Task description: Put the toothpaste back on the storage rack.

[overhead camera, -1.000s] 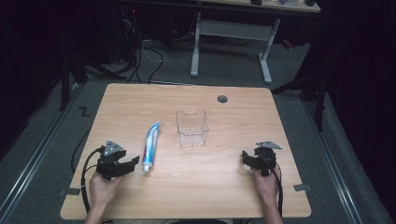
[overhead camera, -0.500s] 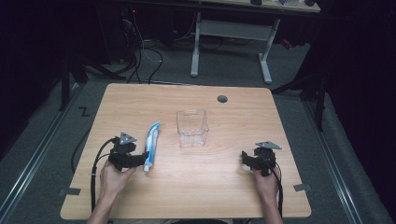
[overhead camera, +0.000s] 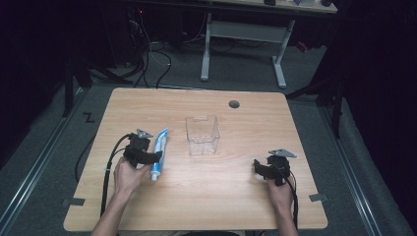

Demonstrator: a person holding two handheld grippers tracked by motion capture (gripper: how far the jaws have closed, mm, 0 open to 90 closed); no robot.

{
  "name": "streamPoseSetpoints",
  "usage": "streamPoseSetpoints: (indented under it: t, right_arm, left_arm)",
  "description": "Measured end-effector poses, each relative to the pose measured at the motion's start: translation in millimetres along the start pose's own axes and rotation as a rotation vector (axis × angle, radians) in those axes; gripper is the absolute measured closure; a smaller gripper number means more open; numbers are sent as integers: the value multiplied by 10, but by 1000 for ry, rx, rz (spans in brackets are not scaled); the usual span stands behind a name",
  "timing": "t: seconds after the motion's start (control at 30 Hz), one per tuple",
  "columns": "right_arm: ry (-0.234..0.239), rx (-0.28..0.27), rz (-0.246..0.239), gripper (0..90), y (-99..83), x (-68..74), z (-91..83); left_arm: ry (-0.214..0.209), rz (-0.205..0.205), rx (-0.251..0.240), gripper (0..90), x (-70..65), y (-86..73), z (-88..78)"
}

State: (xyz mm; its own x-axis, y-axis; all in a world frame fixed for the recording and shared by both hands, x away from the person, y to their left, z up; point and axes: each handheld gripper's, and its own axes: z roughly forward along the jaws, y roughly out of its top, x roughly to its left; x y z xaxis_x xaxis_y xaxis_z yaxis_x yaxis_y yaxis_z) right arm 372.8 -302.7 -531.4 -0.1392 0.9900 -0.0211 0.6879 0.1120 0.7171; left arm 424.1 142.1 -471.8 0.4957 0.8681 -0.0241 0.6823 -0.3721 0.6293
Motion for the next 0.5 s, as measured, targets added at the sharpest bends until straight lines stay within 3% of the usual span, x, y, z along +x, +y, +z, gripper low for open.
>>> streamPoseSetpoints:
  t: [0.13,0.33,0.5]
  right_arm:
    - [5,-1,-5,238,-2,2,-1]
    - [7,-1,-7,238,-2,3,-2]
    - [12,-1,-12,238,-3,6,-3]
  left_arm:
    - [15,-21,34,405,12,80,108]
    - [34,-27,29,414,7,138,179]
    - [62,-40,82,414,24,152,329]
